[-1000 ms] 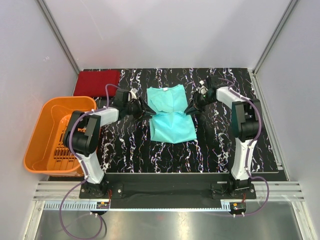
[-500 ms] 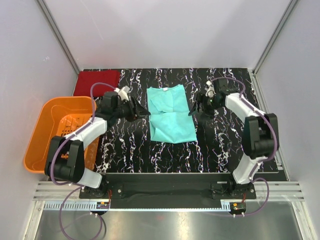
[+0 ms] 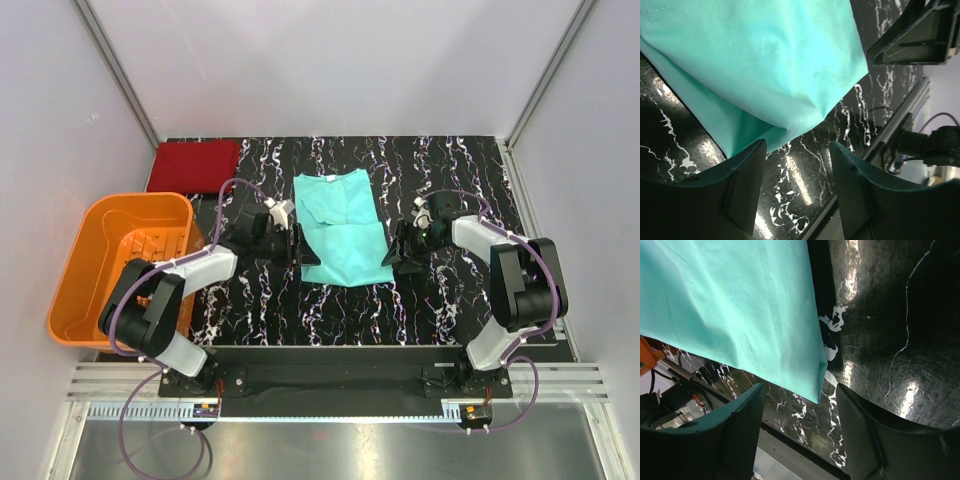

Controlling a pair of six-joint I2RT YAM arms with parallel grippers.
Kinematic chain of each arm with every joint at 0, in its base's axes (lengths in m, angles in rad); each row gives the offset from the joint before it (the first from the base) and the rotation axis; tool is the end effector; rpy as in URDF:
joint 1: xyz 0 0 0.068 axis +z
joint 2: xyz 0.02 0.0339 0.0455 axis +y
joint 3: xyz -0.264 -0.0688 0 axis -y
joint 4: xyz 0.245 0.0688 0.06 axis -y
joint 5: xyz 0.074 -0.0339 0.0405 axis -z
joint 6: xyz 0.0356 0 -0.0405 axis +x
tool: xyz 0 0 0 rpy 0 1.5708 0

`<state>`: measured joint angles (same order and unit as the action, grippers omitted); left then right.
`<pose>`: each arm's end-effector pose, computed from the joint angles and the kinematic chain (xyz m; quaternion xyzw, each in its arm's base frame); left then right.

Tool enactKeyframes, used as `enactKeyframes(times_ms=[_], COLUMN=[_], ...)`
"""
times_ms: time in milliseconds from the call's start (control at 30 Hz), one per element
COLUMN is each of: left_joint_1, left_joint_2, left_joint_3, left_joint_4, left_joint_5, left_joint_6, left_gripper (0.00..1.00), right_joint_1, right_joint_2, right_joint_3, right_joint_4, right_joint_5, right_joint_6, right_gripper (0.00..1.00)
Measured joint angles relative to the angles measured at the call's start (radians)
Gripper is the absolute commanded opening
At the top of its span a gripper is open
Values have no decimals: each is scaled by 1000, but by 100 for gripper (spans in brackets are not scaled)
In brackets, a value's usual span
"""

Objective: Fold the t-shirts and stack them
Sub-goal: Fold the tshirt

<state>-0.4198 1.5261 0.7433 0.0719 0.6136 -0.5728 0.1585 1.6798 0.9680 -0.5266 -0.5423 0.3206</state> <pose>0.2677 -0.1419 0.1797 0.0593 0.8736 -0.4306 0.2187 0.3008 0.0667 0.1626 0.0328 0.9507 0.2944 0.0922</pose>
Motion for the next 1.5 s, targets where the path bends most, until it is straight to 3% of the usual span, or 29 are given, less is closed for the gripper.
enactKeyframes(times_ms=[267, 1067, 1200, 1500], left_joint_1=[-67, -72, -72, -72], left_joint_2=[4, 48, 48, 48], left_joint_3=[-19, -118, -120, -191], left_joint_4=[13, 216, 254, 302], left_joint_5=[-123, -100, -81, -56], left_joint_6=[84, 68, 47, -19], left_gripper=[59, 53, 46, 14], right_joint_1=[-1, -1, -1, -1], right_joint_2=[0, 38, 45, 88], right_joint_3=[0, -11, -15, -17], right_joint_4=[41, 90, 95, 124], right_joint_5=[-10, -40, -56, -110], right_joint_6=[0, 9, 12, 28], right_gripper=[68, 66, 62, 34])
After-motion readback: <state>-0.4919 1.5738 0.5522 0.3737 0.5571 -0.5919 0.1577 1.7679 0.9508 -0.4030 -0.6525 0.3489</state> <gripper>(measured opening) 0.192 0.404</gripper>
